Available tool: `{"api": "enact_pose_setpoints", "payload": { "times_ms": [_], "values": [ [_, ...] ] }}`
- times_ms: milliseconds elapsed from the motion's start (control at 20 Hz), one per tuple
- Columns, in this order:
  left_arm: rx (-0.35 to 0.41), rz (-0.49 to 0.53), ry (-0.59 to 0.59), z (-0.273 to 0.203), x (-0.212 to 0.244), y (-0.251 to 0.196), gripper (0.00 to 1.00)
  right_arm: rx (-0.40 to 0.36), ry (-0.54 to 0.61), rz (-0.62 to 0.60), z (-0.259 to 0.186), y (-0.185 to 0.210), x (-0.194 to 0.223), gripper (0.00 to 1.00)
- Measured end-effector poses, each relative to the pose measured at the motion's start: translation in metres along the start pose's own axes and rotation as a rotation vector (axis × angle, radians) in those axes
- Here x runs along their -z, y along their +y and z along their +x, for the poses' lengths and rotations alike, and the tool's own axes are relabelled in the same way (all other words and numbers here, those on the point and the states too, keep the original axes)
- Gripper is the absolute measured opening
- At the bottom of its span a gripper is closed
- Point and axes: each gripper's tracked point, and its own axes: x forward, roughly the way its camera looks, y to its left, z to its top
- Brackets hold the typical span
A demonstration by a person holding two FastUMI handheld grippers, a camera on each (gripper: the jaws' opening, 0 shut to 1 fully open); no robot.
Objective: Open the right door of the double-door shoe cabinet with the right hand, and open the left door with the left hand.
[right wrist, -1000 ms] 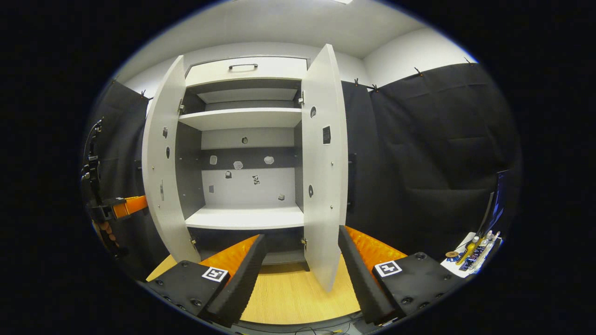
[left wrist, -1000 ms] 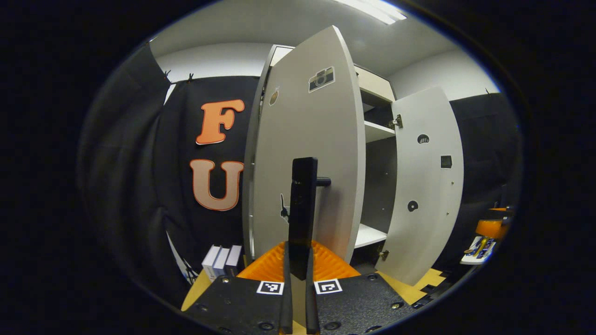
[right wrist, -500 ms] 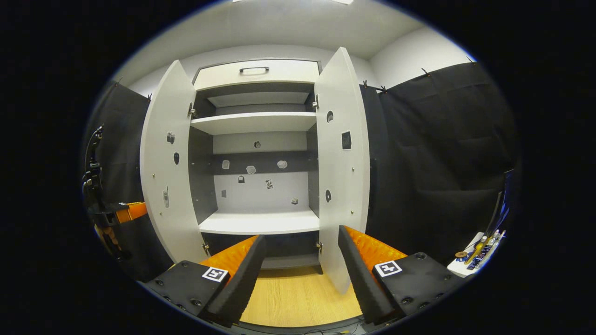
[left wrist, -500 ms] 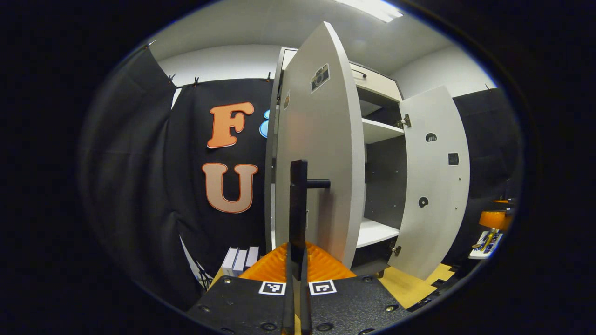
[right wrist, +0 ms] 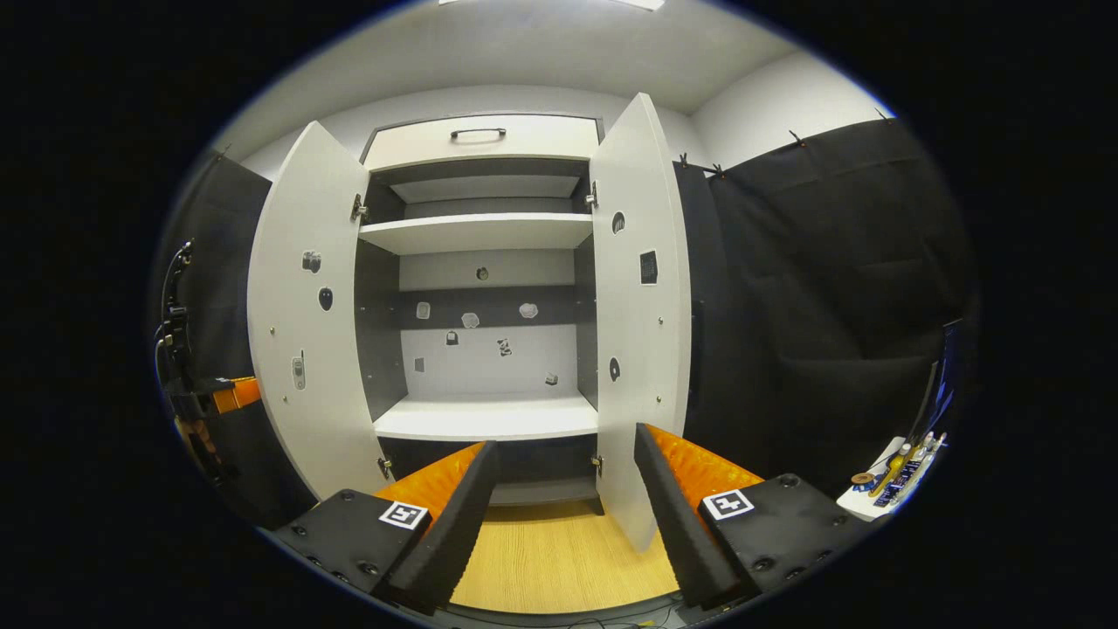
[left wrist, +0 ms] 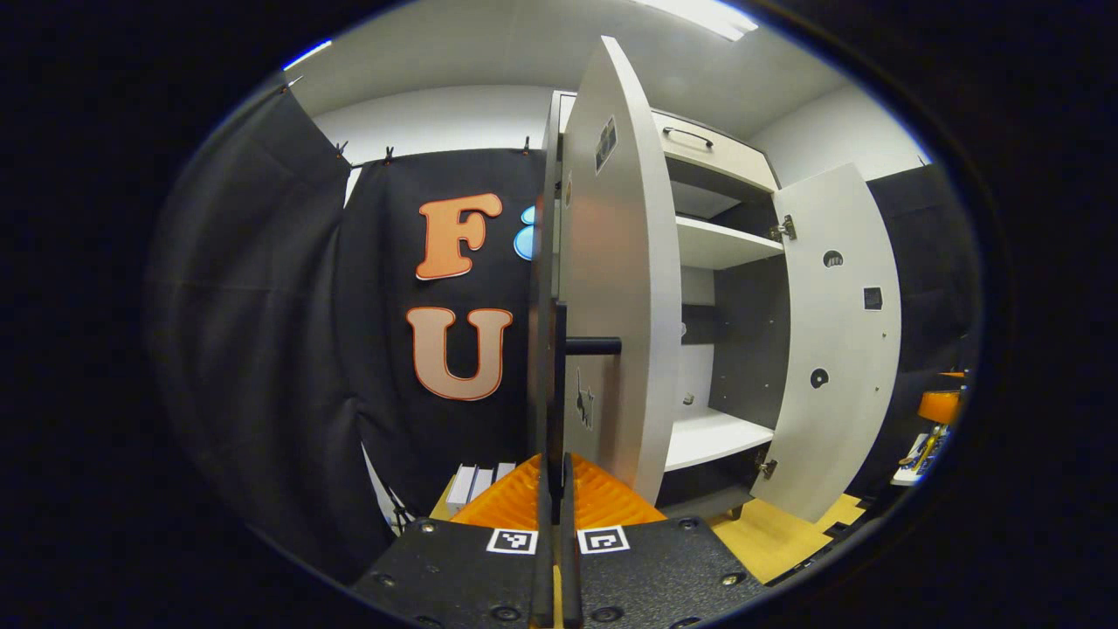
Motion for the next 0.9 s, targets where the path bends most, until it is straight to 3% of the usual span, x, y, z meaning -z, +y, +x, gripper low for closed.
{"api": "enact_pose_setpoints", "payload": {
  "times_ms": [350, 400, 550, 600, 650, 800, 900],
  "values": [
    [0.004, -0.015, 0.024, -0.026, -0.003, -0.003, 0.02, -0.003, -0.002, -0.001, 0.002, 0.001, -0.001, 0.99],
    [0.014, -0.026, 0.025, -0.032, -0.004, -0.01, 0.01, -0.002, -0.002, -0.002, 0.003, 0.0, -0.001, 0.94],
    [0.025, -0.038, 0.038, -0.05, -0.007, -0.024, 0.01, -0.002, 0.001, -0.003, 0.006, -0.001, -0.003, 0.94],
    [0.03, -0.036, 0.039, -0.055, -0.009, -0.03, 0.01, 0.002, 0.001, -0.005, 0.007, -0.003, -0.003, 0.99],
    [0.031, -0.031, 0.039, -0.061, -0.012, -0.034, 0.0, 0.006, 0.0, -0.007, 0.009, -0.005, -0.004, 0.94],
    [0.049, -0.026, 0.023, -0.074, -0.02, -0.053, 0.02, 0.018, -0.003, -0.014, 0.009, -0.011, -0.004, 0.94],
    [0.042, -0.035, 0.015, -0.079, -0.024, -0.06, 0.06, 0.017, -0.002, -0.018, 0.01, -0.011, -0.004, 0.99]
  ]
}}
